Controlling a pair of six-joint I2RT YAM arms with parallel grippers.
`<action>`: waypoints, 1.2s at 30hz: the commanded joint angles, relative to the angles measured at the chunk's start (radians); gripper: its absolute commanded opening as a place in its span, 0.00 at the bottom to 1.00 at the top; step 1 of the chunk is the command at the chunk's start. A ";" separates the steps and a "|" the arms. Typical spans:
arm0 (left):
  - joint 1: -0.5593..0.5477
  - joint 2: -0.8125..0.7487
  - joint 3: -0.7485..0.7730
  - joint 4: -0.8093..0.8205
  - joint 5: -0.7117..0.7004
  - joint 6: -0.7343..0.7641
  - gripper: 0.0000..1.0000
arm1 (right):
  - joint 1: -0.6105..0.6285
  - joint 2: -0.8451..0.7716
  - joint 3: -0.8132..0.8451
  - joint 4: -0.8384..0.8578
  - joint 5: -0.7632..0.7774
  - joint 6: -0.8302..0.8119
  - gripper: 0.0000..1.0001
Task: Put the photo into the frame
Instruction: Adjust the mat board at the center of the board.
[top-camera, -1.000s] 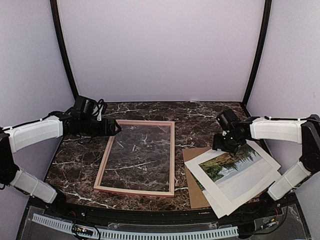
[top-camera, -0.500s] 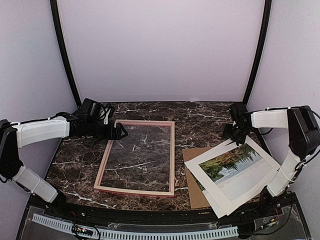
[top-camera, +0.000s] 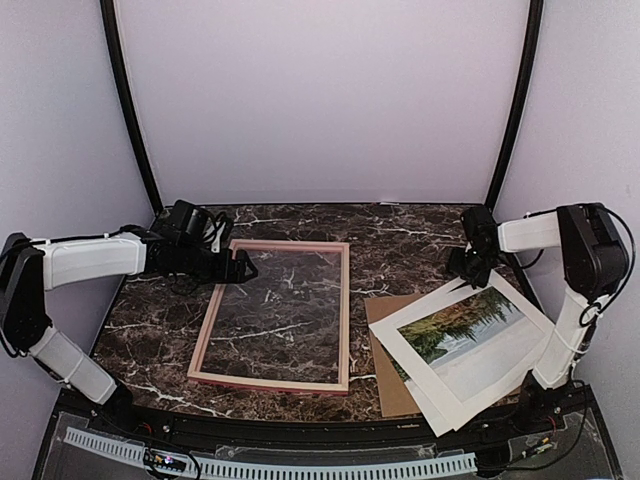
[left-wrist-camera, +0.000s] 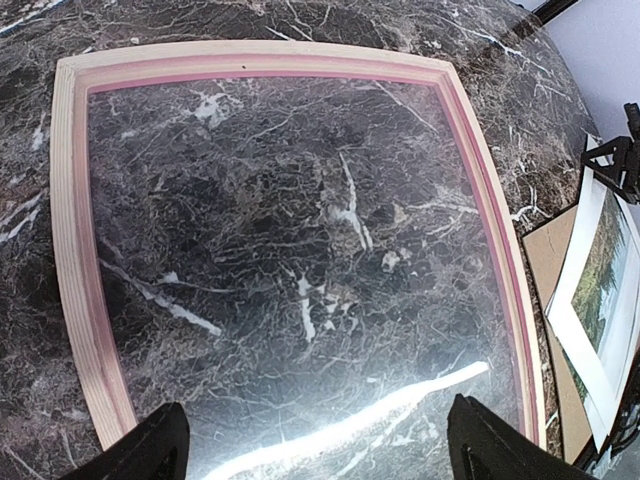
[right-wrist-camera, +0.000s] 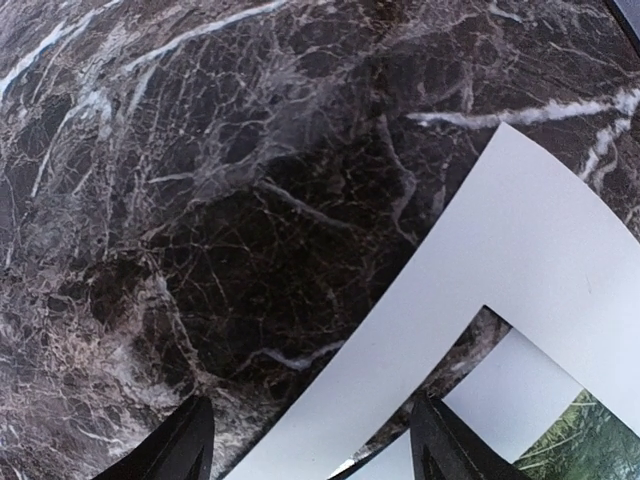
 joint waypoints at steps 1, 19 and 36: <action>-0.006 0.004 0.028 0.012 0.009 0.001 0.92 | -0.004 0.033 0.032 0.058 -0.051 -0.009 0.67; -0.025 0.008 0.041 -0.008 -0.001 0.002 0.92 | 0.132 0.213 0.218 0.012 -0.100 -0.155 0.57; -0.082 0.040 0.090 -0.047 -0.015 0.031 0.92 | 0.252 0.315 0.422 -0.161 -0.220 -0.527 0.30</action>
